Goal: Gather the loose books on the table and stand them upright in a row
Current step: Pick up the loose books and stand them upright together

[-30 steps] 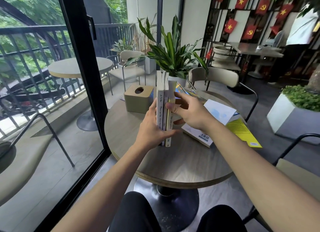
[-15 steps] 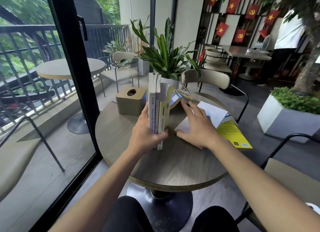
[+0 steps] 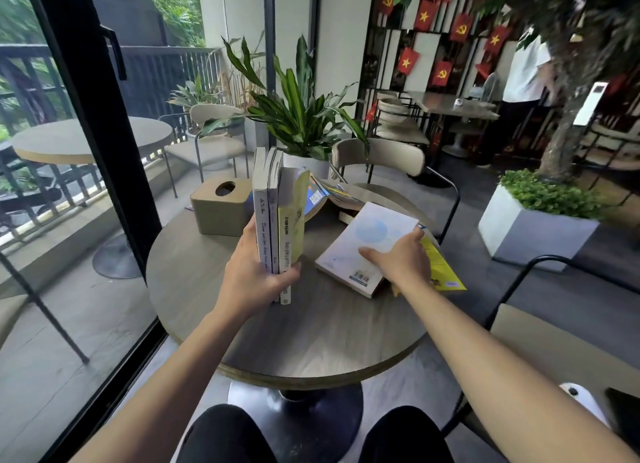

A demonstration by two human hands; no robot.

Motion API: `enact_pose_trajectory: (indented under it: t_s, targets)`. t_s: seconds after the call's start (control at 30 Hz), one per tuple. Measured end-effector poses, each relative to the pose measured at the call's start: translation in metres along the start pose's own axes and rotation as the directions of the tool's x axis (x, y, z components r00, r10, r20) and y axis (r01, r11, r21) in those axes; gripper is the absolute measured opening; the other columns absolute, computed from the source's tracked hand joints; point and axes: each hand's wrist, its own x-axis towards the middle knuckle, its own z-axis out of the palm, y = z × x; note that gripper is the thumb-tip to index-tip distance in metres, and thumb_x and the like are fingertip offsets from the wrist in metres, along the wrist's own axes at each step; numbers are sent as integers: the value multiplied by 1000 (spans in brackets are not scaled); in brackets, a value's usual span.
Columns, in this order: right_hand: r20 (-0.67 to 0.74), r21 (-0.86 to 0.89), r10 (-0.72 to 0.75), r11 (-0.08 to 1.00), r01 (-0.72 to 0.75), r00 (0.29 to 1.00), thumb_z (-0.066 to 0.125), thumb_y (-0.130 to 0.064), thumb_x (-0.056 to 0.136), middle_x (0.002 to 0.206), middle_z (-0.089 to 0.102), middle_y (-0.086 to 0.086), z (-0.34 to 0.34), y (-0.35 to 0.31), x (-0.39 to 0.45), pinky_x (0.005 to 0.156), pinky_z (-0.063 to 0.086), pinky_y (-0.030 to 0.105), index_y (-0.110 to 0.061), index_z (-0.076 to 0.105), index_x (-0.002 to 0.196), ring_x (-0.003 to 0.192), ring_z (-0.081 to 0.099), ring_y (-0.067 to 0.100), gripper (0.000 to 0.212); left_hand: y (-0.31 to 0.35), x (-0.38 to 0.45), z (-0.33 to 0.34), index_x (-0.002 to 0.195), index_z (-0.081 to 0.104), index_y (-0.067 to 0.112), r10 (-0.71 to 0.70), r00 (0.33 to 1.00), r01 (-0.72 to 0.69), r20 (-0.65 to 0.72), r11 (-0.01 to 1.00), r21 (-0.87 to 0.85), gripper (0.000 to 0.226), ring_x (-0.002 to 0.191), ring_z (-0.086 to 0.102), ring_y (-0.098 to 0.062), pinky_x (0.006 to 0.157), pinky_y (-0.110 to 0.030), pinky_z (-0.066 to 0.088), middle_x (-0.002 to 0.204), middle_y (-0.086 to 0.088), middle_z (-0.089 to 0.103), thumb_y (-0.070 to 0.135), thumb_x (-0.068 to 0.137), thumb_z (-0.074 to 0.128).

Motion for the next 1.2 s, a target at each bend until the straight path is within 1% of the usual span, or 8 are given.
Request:
enact_pose_trajectory:
  t_s: [0.23, 0.33, 0.47, 0.67, 0.77, 0.87, 1.0, 1.2]
  targets:
    - [165, 331, 125, 927, -174, 978, 91, -25, 67, 118, 70, 12, -5, 6, 19, 74, 60, 44, -5, 58, 115, 100, 69, 32, 62, 0, 0, -1, 143, 48, 24, -6, 1000, 6, -2, 1000, -6, 85, 119, 53, -15, 92, -37, 51, 134, 5, 47, 56, 67, 68]
    - [371, 556, 128, 762, -331, 920, 71, 2, 86, 119, 69, 17, -12, 7, 19, 51, 58, 38, -2, 56, 120, 89, 71, 32, 37, 0, 1, -1, 143, 48, 26, -6, 1000, 6, 6, 1000, 0, 85, 119, 54, -17, 91, -40, 52, 135, 7, 46, 58, 67, 68]
    - [422, 637, 75, 684, -355, 904, 59, 2, 94, 121, 66, 20, -18, 4, 10, 53, 58, 41, -5, 48, 123, 89, 70, 35, 32, 1, 0, -2, 143, 47, 30, -18, 1000, 18, 9, 1000, -17, 84, 117, 54, -14, 90, -43, 54, 132, 13, 45, 60, 68, 70]
    - [226, 748, -91, 654, -112, 970, 61, 1, 93, 107, 66, 9, -14, -17, -14, 46, 59, 37, -15, 39, 110, 92, 69, 29, 32, 2, 0, -2, 144, 46, 28, -18, 1000, 18, 10, 999, -37, 88, 120, 52, -10, 94, -34, 50, 132, 15, 46, 61, 66, 72]
    - [64, 720, -230, 685, 115, 971, 63, 0, 91, 104, 67, 4, -12, -31, -29, 71, 61, 38, -18, 41, 111, 88, 68, 19, 35, 0, 1, -2, 146, 46, 27, -19, 1000, 19, 10, 1000, -25, 93, 123, 50, -9, 96, -30, 46, 134, 16, 45, 64, 65, 73]
    - [-94, 609, -386, 707, 359, 918, 66, -2, 89, 105, 65, 4, -7, -41, -46, 77, 54, 17, -18, 42, 108, 87, 64, 5, 35, 1, 0, -2, 145, 47, 26, -13, 1000, 13, 11, 999, -39, 94, 126, 48, -10, 101, -34, 46, 136, 12, 46, 64, 64, 75]
    - [-54, 570, -519, 686, 453, 853, 68, -17, 88, 106, 70, 3, 10, -42, -69, 75, 59, 41, -26, 43, 110, 90, 71, 15, 35, 3, 1, -4, 147, 45, 25, 2, 1000, -1, 22, 999, -42, 98, 127, 48, -12, 103, -41, 47, 136, 8, 47, 60, 64, 84]
    - [70, 576, -625, 662, 480, 777, 69, -12, 91, 113, 67, 0, 8, -53, -80, 78, 52, 9, -11, 49, 128, 102, 65, 10, 42, 6, 1, -8, 146, 44, 23, 3, 999, 0, 41, 996, -84, 108, 125, 49, -10, 102, -42, 49, 128, 16, 46, 63, 56, 88]
